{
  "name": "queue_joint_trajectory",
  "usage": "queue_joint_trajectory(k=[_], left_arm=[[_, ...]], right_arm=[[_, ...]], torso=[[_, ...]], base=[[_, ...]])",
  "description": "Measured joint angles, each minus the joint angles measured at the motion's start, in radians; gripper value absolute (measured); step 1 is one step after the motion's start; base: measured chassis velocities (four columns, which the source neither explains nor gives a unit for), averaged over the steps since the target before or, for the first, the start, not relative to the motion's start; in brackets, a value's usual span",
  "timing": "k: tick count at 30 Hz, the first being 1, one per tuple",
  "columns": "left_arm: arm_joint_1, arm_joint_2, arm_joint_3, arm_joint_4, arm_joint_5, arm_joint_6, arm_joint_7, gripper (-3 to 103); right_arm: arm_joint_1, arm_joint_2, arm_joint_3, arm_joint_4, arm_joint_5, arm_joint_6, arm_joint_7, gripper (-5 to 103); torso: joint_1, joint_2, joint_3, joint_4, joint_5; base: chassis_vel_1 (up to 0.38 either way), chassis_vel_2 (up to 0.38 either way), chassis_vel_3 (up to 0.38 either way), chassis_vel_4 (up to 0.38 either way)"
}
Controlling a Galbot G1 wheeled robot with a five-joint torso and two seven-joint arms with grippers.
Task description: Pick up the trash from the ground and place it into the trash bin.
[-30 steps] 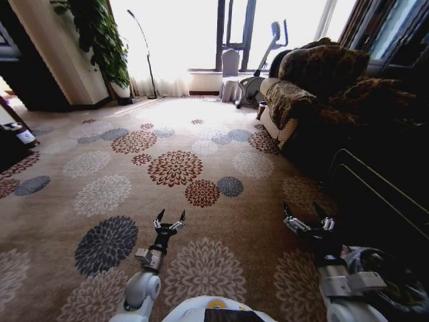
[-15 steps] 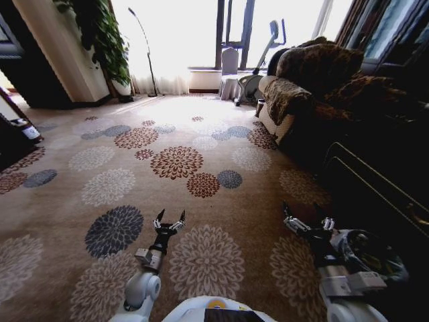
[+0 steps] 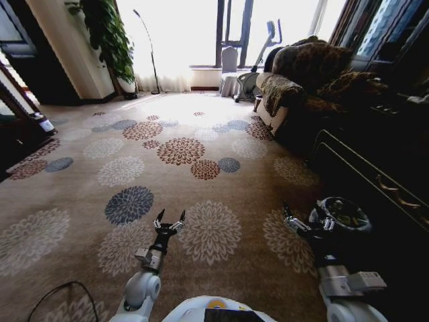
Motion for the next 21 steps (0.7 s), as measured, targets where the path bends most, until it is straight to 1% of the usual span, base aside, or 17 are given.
queue_joint_trajectory(k=[6,9,14,21], left_arm=[[0.000,0.000,0.000,0.000,0.000,0.000,0.000,100],[0.000,0.000,0.000,0.000,0.000,0.000,0.000,100],[0.000,0.000,0.000,0.000,0.000,0.000,0.000,100],[-0.001,0.000,0.000,0.000,0.000,0.000,0.000,100]], right_arm=[[0.000,0.000,0.000,0.000,0.000,0.000,0.000,100],[0.000,0.000,0.000,0.000,0.000,0.000,0.000,100],[0.000,0.000,0.000,0.000,0.000,0.000,0.000,100],[0.000,0.000,0.000,0.000,0.000,0.000,0.000,100]], torso=[[0.000,0.000,0.000,0.0000,0.0003],[0.000,0.000,0.000,0.0000,0.0004],[0.000,0.000,0.000,0.0000,0.0002],[0.001,0.000,0.000,0.0001,0.0002]], base=[[0.336,-0.328,-0.332,0.328],[0.169,-0.206,-0.220,0.143],[0.039,-0.055,-0.027,0.040],[-0.019,0.041,0.040,-0.035]])
